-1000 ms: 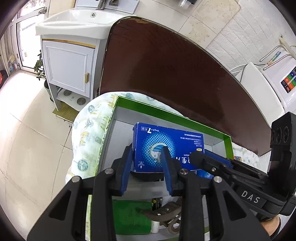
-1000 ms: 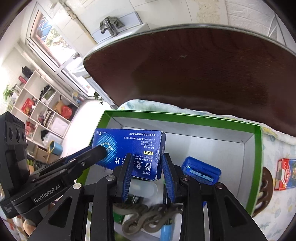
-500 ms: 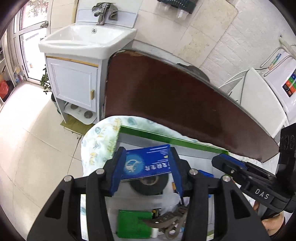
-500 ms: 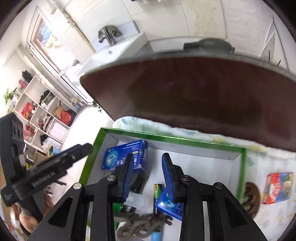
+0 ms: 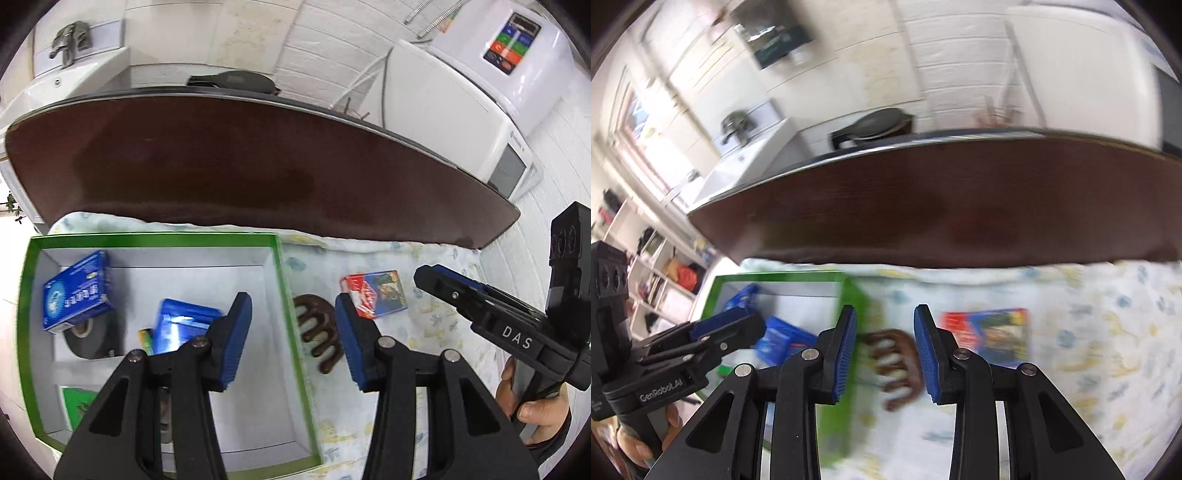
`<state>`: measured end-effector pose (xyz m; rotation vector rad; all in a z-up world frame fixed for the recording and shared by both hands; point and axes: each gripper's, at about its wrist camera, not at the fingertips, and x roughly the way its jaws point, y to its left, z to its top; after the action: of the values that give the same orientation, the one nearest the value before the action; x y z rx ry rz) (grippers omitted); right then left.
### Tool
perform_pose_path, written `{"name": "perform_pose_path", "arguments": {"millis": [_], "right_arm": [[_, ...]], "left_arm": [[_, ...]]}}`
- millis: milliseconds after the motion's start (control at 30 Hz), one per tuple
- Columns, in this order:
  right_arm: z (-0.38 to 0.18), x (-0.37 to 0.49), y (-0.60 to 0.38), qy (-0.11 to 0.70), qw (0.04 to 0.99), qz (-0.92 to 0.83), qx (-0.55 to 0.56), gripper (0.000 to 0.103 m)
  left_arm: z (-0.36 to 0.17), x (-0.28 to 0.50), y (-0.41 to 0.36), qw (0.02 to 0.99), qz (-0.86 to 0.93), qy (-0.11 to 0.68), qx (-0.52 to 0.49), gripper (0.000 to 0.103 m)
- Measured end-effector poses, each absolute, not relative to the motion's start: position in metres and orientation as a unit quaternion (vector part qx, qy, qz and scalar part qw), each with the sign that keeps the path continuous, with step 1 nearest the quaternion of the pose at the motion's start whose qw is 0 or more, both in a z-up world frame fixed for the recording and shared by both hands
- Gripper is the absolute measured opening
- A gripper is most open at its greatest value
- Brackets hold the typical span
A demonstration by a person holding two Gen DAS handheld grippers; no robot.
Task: Organize rigid objects
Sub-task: 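Move the right gripper to the red picture card box and grasp it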
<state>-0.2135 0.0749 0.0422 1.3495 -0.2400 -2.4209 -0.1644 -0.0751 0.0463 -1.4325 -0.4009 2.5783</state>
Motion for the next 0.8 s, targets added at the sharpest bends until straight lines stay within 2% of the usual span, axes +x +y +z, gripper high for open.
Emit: {"name": "perform_pose_path", "arguments": {"millis": [267,400,700,800], "right_arm": [[-0.007,-0.223,0.169,-0.131,0.147,-0.835,0.514,0.035],[-0.03,-0.229,0.19,-0.157,0.15,-0.821,0.528,0.035],[-0.062,-0.244,0.185,-0.188,0.173,-0.799,0.545,0.035],[-0.067,-0.247,0.182,-0.192,0.176,-0.795,0.548,0.035]], "left_arm": [[-0.001,-0.204,0.012,0.094,0.833,-0.114,-0.534,0.044],[-0.022,-0.22,0.018,0.079,0.82,-0.116,-0.554,0.043],[-0.033,-0.234,0.021,0.072,0.814,-0.113,-0.565,0.043],[-0.038,-0.235,0.022,0.078,0.808,-0.116,-0.573,0.035]]}}
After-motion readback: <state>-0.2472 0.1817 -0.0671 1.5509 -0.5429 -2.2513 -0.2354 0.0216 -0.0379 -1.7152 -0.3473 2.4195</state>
